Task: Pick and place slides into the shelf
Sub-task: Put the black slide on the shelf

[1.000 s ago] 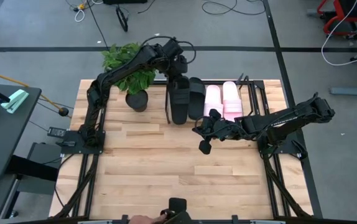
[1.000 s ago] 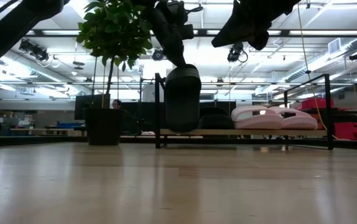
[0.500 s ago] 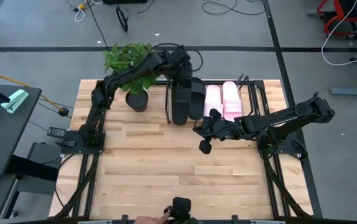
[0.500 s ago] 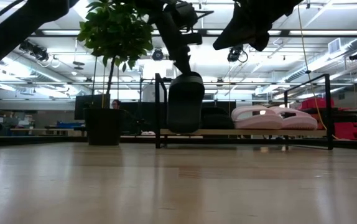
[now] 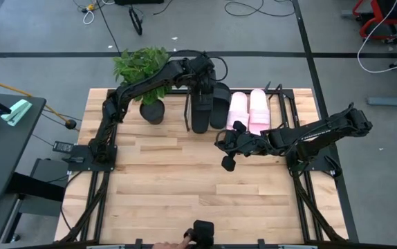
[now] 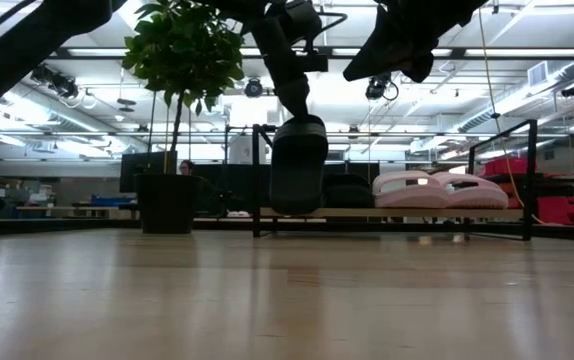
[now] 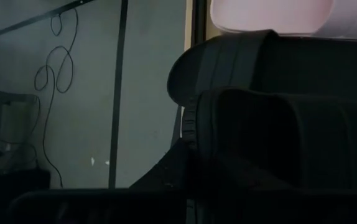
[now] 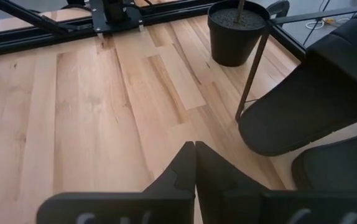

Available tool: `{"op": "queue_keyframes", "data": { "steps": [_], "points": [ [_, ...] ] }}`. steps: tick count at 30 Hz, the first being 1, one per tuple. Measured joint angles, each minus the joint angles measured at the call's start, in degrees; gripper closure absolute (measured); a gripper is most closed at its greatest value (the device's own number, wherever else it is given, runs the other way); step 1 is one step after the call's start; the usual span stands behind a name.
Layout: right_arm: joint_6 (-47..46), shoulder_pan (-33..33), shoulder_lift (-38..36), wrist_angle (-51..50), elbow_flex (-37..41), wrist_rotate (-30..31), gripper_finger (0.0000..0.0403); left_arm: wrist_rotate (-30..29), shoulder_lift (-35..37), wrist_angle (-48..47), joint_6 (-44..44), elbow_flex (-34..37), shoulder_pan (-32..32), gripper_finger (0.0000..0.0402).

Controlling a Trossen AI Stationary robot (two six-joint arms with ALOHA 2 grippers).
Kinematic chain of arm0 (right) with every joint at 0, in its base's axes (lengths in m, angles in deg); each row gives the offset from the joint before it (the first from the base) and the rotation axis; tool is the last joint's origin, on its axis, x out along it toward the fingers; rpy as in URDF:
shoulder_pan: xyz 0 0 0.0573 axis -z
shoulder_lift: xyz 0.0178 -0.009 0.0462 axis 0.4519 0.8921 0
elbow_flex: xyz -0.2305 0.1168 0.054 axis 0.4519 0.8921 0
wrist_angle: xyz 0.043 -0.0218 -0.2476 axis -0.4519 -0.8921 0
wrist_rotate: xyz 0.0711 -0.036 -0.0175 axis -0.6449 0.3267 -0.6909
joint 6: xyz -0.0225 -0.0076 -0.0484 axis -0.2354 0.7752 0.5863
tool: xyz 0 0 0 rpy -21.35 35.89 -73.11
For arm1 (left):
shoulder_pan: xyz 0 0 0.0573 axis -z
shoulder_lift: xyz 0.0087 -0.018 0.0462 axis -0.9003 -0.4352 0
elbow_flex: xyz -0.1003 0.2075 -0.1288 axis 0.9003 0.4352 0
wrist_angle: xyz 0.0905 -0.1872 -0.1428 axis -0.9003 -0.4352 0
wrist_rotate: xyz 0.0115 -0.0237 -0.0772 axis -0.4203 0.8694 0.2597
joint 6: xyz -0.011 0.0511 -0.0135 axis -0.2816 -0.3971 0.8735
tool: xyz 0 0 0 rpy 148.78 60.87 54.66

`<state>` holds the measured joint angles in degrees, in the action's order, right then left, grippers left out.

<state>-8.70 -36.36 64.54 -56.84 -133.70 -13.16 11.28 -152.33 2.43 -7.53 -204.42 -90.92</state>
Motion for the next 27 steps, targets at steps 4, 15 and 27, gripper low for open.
{"op": "queue_keyframes", "data": {
  "steps": [4, 15, 27],
  "points": [
    [0.00, 0.00, 0.00, 0.02, 0.00, 0.00, 0.0394, 0.06, 0.00, -0.22, 0.47, 0.00, -0.07, 0.0343],
    [0.00, -0.02, 0.00, 0.06, 0.00, 0.00, 0.0394, 0.79, 0.00, -0.07, 2.19, 0.00, -0.17, 0.0294],
    [-0.02, -0.02, 0.00, 0.09, 0.00, -0.02, 0.0394, 1.03, 0.00, 1.75, 3.48, 0.00, -0.17, 0.0206]
  ]
}}
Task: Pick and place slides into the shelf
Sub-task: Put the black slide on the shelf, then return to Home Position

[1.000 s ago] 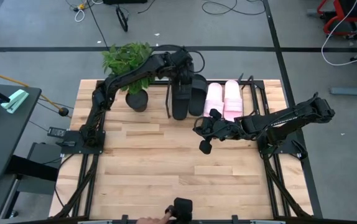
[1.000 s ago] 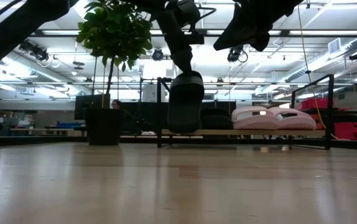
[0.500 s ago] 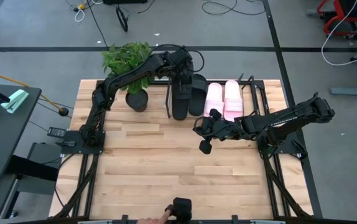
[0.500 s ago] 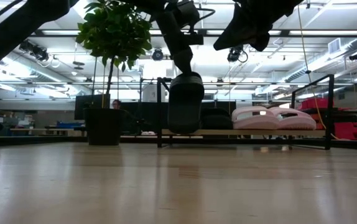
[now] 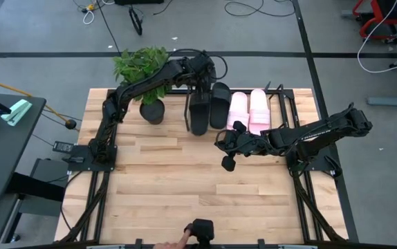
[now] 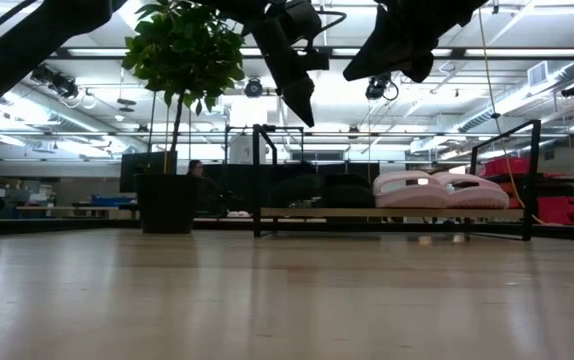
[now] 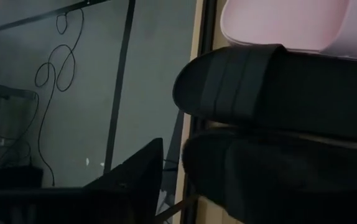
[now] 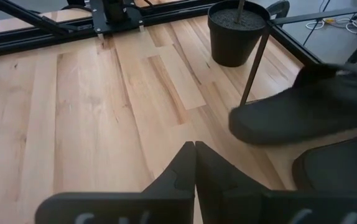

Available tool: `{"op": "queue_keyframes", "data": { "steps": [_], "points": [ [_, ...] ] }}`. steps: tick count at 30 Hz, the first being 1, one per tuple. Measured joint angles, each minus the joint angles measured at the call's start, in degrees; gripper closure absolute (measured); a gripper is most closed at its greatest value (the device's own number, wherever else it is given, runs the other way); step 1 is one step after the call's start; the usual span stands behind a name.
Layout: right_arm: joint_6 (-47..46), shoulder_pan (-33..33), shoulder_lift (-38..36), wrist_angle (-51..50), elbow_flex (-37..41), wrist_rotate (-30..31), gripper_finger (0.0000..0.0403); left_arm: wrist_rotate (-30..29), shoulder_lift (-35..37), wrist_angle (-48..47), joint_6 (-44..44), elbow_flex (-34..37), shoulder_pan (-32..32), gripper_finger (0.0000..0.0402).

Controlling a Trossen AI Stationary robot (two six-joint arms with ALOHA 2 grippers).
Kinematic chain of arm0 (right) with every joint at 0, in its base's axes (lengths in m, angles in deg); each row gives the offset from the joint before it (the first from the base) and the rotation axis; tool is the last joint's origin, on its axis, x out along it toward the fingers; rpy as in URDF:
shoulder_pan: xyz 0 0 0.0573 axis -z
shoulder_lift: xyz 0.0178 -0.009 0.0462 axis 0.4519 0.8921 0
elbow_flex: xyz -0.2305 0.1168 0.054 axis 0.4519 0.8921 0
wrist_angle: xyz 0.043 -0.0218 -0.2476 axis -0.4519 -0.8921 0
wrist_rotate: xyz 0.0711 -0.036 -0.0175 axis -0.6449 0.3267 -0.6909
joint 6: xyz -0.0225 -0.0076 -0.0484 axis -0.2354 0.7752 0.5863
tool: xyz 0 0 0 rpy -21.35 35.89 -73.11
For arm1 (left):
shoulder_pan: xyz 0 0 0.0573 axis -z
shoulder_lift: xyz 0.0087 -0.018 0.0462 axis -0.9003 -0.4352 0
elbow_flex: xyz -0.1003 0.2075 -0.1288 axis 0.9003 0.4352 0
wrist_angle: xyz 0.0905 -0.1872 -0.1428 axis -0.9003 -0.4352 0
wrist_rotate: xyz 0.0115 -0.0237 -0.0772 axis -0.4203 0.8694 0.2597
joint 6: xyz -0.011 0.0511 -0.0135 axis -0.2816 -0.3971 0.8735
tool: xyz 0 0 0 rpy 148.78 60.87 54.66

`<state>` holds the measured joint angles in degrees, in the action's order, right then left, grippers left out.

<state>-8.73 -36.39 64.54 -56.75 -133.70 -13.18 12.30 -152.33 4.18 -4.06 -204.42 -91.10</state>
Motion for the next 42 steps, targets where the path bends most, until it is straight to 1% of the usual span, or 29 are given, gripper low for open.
{"op": "queue_keyframes", "data": {
  "steps": [5, 10, 19, 22, 25, 32, 39, 42],
  "points": [
    [-0.01, 0.00, 0.00, -0.01, 0.00, 0.01, 0.0395, -1.28, 0.00, 0.57, 0.33, 0.00, 0.01, 0.0196],
    [-0.02, 0.00, 0.00, -0.02, 0.00, 0.01, 0.0393, -1.46, 0.00, 0.51, 0.49, 0.00, 0.02, 0.0205],
    [-0.02, 0.02, 0.00, -2.10, 0.00, 0.01, 0.0395, -1.43, 0.67, -1.09, 6.89, -0.09, 3.33, 0.0230],
    [-0.04, 0.02, 0.00, -2.38, 0.00, 0.01, 0.0394, -0.63, 0.68, -2.95, 10.47, -0.07, 4.68, 0.0240],
    [-0.12, -0.02, 0.00, -2.38, 0.00, 0.02, 0.0395, 1.49, 0.76, -5.11, 13.89, -0.07, 5.74, 0.0252],
    [-1.23, -0.02, 0.00, -3.77, 0.00, 0.02, 0.0396, 1.58, 1.25, -9.60, 16.97, -0.04, 8.63, 0.0298],
    [-2.05, -0.44, 0.00, -3.99, 0.00, 0.09, 0.0398, 1.60, 4.66, -8.57, 18.55, 0.00, 11.59, 0.0343],
    [-2.06, -1.26, -0.11, -4.18, -0.02, 0.12, 0.0398, 1.61, 6.43, -8.67, 21.26, 0.00, 12.35, 0.0357]
  ]
}}
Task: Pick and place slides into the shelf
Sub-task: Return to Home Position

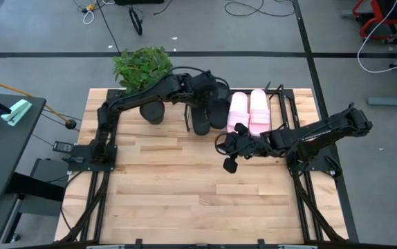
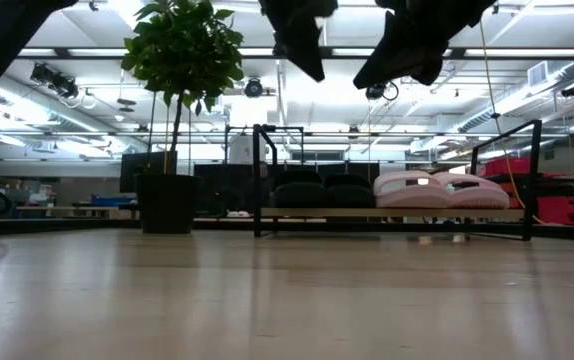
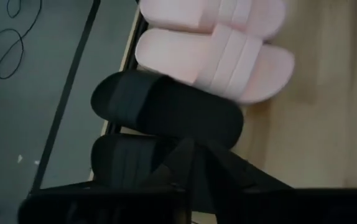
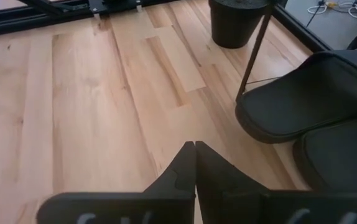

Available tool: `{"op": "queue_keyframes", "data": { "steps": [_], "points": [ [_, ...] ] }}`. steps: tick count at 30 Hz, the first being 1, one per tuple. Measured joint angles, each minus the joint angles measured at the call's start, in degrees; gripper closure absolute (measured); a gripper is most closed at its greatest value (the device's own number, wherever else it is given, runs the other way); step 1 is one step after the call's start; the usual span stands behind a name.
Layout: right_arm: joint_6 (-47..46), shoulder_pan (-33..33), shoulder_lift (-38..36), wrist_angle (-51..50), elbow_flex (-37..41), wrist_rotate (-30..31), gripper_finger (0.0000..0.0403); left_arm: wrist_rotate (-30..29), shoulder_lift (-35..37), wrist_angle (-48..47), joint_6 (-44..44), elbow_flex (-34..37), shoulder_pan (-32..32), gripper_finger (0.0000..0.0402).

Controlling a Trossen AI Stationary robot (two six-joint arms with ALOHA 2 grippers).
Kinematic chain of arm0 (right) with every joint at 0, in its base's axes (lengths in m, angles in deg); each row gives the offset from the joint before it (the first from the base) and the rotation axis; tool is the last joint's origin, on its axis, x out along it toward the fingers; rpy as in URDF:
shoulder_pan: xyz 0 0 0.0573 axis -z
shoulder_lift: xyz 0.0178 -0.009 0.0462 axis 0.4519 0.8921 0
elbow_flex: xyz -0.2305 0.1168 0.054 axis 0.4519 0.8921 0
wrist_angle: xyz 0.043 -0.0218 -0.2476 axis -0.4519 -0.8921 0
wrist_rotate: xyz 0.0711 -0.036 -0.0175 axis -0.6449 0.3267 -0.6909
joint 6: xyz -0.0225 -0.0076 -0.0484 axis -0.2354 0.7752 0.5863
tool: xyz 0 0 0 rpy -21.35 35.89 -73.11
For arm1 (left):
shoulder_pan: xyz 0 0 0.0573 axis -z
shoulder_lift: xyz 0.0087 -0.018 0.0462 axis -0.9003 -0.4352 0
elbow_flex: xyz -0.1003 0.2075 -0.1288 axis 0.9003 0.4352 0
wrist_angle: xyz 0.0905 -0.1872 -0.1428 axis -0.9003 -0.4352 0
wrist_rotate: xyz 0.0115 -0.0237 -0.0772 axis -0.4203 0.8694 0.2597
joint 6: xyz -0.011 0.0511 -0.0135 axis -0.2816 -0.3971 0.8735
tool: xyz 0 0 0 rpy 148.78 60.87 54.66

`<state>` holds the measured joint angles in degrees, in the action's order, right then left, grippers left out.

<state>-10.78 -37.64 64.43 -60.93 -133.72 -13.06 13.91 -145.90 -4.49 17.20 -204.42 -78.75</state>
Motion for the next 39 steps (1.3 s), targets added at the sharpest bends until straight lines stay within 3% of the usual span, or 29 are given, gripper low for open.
{"op": "queue_keyframes", "data": {
  "steps": [10, 19, 28, 39],
  "points": [
    [-4.67, -4.12, -7.31, -8.13, 0.00, 9.86, 0.0398, -0.43, 1.64, -1.25, 7.36, -0.02, 3.93, 0.0397],
    [-9.19, -7.83, -15.57, -17.96, 0.00, 15.96, 0.0399, -7.81, 1.83, 3.81, 11.57, 1.69, 11.47, 0.0393],
    [-16.32, -13.06, -16.45, -26.64, 0.00, 18.12, 0.0400, -10.23, 8.21, 19.88, 17.47, 25.43, 17.25, 0.0389],
    [-25.24, -17.26, -18.62, -31.84, 4.08, 21.91, 0.0401, -18.11, 28.05, 42.23, 25.39, 57.77, 22.78, 0.0388]
  ]
}}
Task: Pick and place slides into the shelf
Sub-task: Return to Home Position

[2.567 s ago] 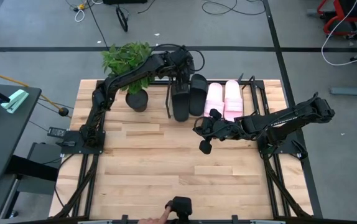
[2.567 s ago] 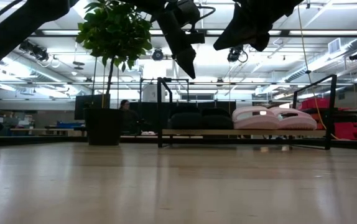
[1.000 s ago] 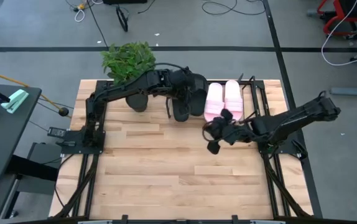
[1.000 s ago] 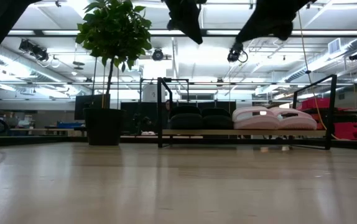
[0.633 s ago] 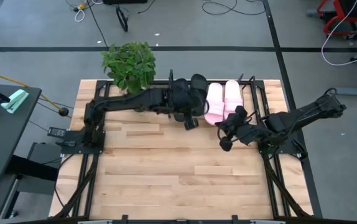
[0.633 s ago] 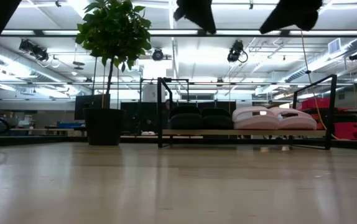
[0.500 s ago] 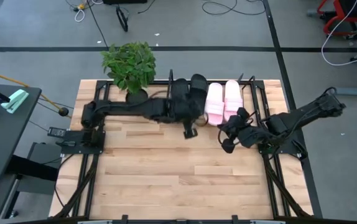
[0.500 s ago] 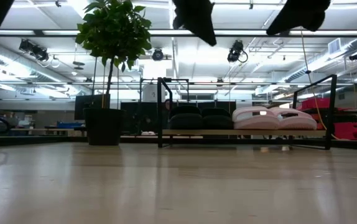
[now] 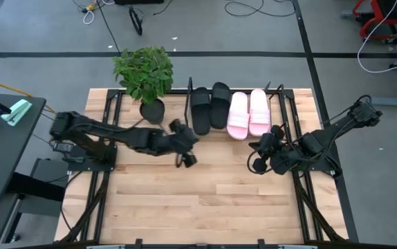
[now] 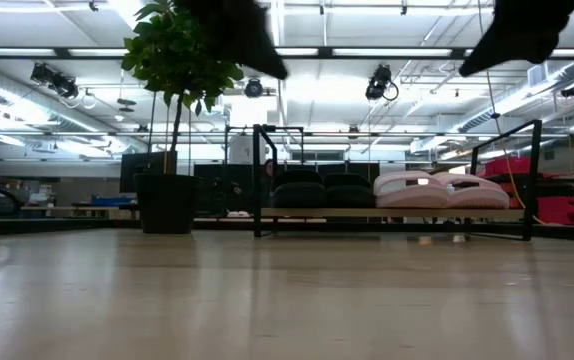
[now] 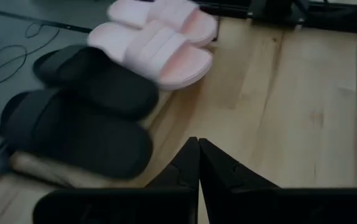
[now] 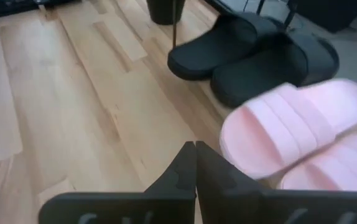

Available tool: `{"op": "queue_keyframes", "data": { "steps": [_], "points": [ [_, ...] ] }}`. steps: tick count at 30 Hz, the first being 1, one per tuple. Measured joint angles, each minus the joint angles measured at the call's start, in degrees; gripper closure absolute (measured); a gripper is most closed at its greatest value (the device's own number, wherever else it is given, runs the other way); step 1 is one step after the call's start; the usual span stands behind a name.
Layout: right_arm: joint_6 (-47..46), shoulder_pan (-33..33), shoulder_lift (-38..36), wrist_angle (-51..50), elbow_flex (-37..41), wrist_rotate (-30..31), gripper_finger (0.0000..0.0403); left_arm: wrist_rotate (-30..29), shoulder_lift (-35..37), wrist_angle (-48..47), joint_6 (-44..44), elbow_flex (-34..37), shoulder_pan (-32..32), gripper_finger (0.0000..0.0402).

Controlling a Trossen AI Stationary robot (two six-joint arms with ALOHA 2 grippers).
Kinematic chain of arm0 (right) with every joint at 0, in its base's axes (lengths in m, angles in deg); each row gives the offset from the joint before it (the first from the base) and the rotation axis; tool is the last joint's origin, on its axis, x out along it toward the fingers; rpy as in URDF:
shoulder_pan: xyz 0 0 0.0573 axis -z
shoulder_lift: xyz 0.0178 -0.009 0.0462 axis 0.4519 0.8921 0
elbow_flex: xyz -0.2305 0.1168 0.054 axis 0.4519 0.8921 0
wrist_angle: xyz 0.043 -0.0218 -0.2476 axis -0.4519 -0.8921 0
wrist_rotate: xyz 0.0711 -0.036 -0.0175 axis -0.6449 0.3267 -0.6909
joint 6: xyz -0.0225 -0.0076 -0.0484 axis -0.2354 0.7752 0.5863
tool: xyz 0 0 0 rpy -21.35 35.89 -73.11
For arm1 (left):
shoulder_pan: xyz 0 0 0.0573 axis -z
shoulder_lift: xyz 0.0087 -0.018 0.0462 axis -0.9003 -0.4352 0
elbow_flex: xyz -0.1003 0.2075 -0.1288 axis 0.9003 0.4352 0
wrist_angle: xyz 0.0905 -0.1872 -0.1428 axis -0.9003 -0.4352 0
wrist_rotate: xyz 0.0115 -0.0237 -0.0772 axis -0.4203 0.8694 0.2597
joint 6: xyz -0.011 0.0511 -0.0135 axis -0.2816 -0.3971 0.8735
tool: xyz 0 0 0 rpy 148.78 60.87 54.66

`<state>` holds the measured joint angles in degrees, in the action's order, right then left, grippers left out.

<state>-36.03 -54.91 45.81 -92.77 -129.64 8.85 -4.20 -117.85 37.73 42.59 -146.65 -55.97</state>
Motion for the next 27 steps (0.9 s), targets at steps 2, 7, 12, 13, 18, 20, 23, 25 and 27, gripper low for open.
{"op": "queue_keyframes", "data": {
  "steps": [2, 7, 12, 13, 18, 20, 23, 25, 27],
  "points": [
    [-2.39, -0.03, -1.52, 0.13, 1.95, 0.04, 0.0401, -0.49, 4.12, 2.80, 1.10, 5.78, 0.35, 0.0394],
    [-6.33, -0.01, -5.48, 2.46, 6.25, -0.13, 0.0401, -0.41, 14.49, 12.41, 4.55, 20.42, -0.10, 0.0393],
    [-8.28, 0.05, -7.30, 2.80, 7.87, -0.42, 0.0400, -0.51, 24.87, 23.53, 5.57, 33.10, -2.03, 0.0386],
    [-8.28, 0.16, -7.28, 2.95, 7.87, -0.47, 0.0400, -0.52, 27.19, 25.10, 5.53, 35.53, -2.54, 0.0389],
    [-9.14, 0.14, -7.24, 2.79, 7.87, -1.16, 0.0401, -0.16, 35.56, 33.23, 5.73, 44.50, -6.15, 0.0396],
    [-9.93, 0.14, -7.24, 2.66, 7.87, -1.24, 0.0400, 0.68, 38.41, 35.23, 5.77, 47.11, -7.60, 0.0391],
    [-10.78, 0.14, -7.22, 2.65, 7.87, -1.27, 0.0400, 1.40, 41.77, 35.83, 6.10, 49.52, -8.87, 0.0387],
    [-11.44, 0.15, -7.24, 2.67, 7.87, -1.26, 0.0401, 1.38, 43.98, 35.86, 6.09, 50.84, -9.05, 0.0392],
    [-12.62, 0.14, -7.22, 2.67, 7.87, -1.27, 0.0401, 1.44, 46.09, 36.07, 6.34, 52.19, -9.02, 0.0397]
  ]
}}
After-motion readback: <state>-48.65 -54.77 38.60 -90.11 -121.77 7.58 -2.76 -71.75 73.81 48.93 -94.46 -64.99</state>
